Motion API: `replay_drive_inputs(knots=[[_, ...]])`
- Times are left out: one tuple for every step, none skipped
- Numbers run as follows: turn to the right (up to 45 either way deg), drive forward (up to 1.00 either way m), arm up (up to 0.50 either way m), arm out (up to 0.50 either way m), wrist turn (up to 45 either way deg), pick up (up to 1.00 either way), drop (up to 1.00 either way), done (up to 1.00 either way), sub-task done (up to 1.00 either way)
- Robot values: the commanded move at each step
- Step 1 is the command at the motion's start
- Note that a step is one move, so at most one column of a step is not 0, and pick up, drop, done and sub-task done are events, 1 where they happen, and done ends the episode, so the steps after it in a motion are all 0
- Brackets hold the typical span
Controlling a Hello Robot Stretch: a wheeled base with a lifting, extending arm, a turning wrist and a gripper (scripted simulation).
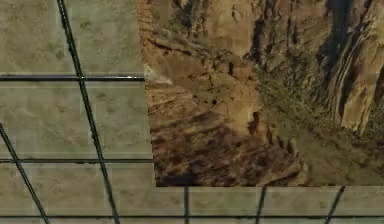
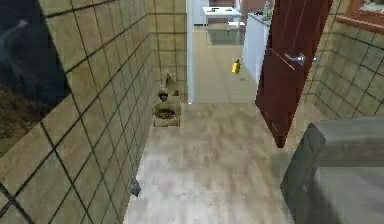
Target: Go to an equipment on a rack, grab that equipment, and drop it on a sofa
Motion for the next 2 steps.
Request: replay_drive_inputs(knots=[[45.0,0.00,0.00,0.00,0.0,0.00,0.00,0.00,0.00],[45.0,0.00,0.00,0.00,0.0,0.00,0.00,0.00,0.00]])
